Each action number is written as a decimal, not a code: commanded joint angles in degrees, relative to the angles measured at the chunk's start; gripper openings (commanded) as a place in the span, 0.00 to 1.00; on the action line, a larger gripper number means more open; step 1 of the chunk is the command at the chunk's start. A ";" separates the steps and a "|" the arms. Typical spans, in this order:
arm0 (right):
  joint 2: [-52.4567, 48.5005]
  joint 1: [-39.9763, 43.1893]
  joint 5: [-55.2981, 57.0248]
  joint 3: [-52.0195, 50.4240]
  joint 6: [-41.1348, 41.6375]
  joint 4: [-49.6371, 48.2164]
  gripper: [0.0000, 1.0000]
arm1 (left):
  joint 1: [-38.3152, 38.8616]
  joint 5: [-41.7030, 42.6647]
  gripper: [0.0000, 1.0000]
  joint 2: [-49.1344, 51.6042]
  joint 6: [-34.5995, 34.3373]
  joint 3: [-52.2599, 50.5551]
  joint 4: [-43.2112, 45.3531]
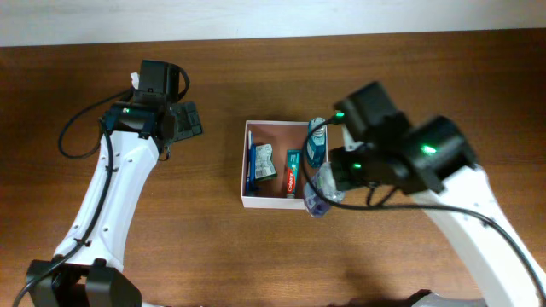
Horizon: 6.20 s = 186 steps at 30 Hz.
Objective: Pack container
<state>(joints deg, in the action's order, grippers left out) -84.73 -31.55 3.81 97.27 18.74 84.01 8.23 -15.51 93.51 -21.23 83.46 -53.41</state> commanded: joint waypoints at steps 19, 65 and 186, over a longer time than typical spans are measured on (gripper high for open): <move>-5.70 -8.70 14.36 6.47 -9.77 -5.40 0.18 | -0.11 -0.79 0.99 -0.31 0.26 0.46 -0.07; -17.92 -8.04 17.03 -3.15 -11.80 -14.32 0.17 | -0.11 -0.79 0.99 -0.31 0.28 0.46 -0.07; 71.45 19.80 -5.38 -60.17 -12.24 -66.86 0.98 | -0.11 -0.79 0.99 -0.31 0.28 0.46 -0.07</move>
<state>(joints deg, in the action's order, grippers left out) -16.23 -13.82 0.19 42.11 4.45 20.62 8.23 -15.53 93.51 -21.23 83.48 -53.41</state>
